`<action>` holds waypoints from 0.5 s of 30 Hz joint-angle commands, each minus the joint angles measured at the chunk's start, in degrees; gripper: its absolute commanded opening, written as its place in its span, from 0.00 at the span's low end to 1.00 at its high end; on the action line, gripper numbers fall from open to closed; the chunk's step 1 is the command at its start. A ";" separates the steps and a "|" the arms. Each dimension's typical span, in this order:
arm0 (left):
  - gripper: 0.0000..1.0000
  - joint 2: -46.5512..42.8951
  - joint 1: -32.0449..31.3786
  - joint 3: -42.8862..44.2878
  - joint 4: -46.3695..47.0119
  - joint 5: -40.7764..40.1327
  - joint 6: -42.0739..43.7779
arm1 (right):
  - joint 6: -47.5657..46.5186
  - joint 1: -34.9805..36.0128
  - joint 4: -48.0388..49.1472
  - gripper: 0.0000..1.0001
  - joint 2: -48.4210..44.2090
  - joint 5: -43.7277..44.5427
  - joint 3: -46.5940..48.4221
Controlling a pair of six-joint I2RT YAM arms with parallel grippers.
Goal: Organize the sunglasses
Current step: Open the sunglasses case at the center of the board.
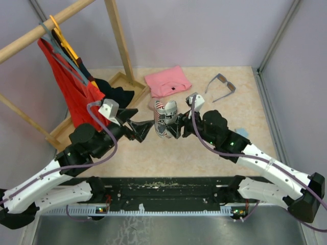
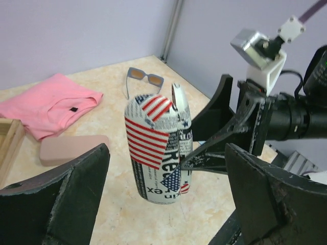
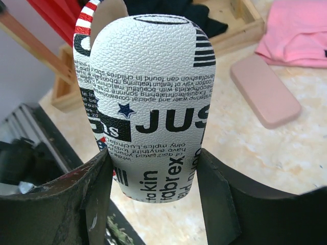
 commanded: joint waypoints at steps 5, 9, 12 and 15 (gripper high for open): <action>1.00 -3.74 -0.14 -0.33 -7.67 -9.71 -4.65 | -9.63 -0.11 -10.66 0.00 -0.16 12.63 3.74; 1.00 -6.27 -0.14 -1.59 -10.34 -13.45 -6.94 | -10.94 1.87 -23.79 0.00 7.55 26.36 9.33; 1.00 -8.03 -0.14 -2.11 -13.18 -16.96 -8.75 | -10.48 6.91 -31.06 0.00 14.01 39.14 12.38; 1.00 -9.88 -0.14 -2.81 -15.10 -19.53 -10.03 | -7.63 10.92 -41.40 0.00 23.15 48.71 17.87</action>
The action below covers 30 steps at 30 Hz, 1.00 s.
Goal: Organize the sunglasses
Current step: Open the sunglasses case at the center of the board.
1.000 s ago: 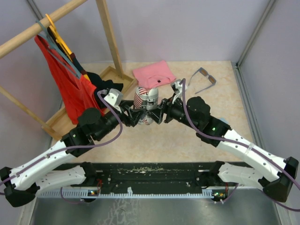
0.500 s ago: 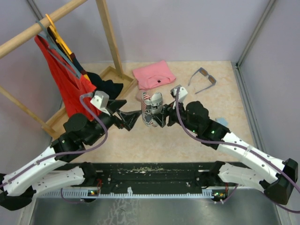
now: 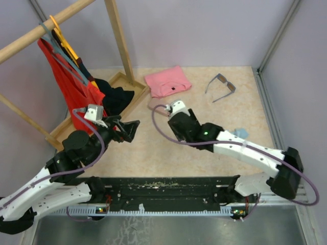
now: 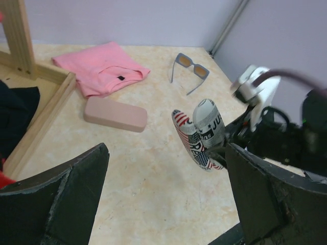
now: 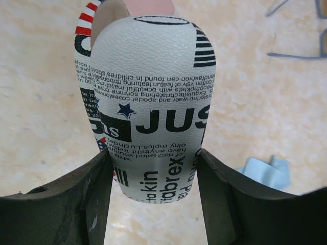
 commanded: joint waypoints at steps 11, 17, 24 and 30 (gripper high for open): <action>1.00 -9.86 -0.12 -0.20 -8.96 -8.64 -2.62 | 17.69 11.32 -39.54 0.04 38.37 34.01 18.72; 1.00 -12.11 -0.13 1.90 -10.31 -8.86 -1.04 | 18.87 11.95 -39.86 0.22 45.27 33.05 21.65; 1.00 -13.27 -0.14 2.07 -10.84 -8.88 -0.03 | 21.02 12.23 -39.60 0.33 50.64 33.03 22.49; 1.00 -13.60 -0.19 2.02 -11.24 -8.54 -0.16 | 20.84 13.12 -38.24 0.49 52.81 32.98 22.33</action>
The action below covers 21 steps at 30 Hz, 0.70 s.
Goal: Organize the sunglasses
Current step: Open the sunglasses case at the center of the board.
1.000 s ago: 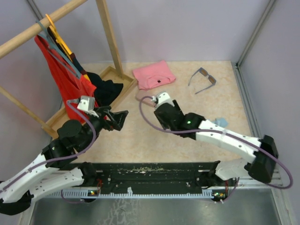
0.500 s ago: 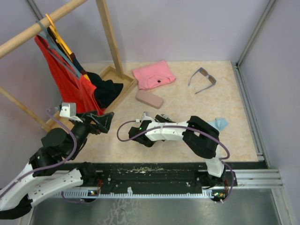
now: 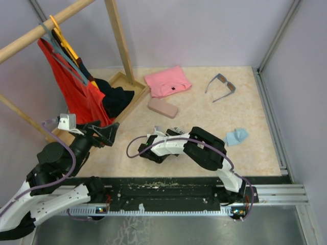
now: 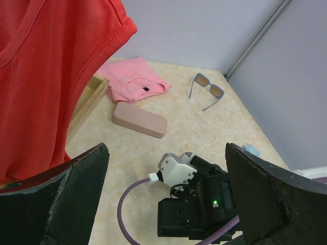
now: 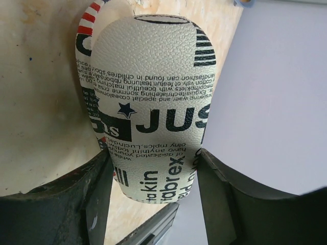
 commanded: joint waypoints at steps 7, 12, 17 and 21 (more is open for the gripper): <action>1.00 -1.25 -0.12 1.03 -0.85 -0.52 0.88 | -0.57 2.73 2.05 0.67 -0.70 0.13 2.04; 1.00 -1.45 -0.14 1.03 -1.31 -0.49 0.55 | -2.55 3.88 4.91 0.86 -2.61 -3.02 1.97; 1.00 -1.80 -0.14 1.26 -1.74 -0.83 0.34 | -4.89 5.26 8.01 0.91 -6.03 -5.86 1.47; 1.00 -1.85 -0.14 2.09 -2.64 -1.45 0.56 | -8.91 6.18 15.13 0.93 -12.56 -11.27 -0.27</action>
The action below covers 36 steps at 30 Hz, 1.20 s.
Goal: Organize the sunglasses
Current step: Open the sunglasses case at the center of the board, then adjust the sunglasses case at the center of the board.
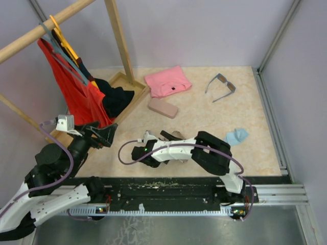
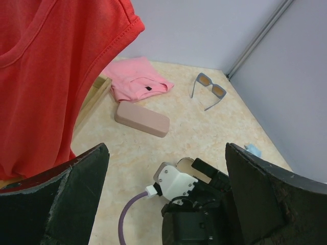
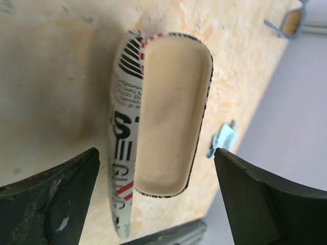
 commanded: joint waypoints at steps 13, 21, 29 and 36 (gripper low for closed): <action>1.00 1.69 -0.14 1.58 -3.47 -1.54 -3.11 | -4.36 -9.33 32.10 0.92 -40.39 -33.22 -16.23; 1.00 10.73 -0.14 -0.58 -0.99 6.72 -7.27 | -7.35 -33.16 36.56 0.79 -46.21 -59.83 -26.66; 0.98 20.40 -0.14 -8.55 7.45 18.65 -14.12 | -11.48 -40.63 39.15 0.73 -40.72 -65.63 -29.74; 0.93 27.33 -0.14 -13.85 13.29 23.74 -16.60 | -12.60 -41.77 41.82 0.58 -35.95 -67.53 -29.96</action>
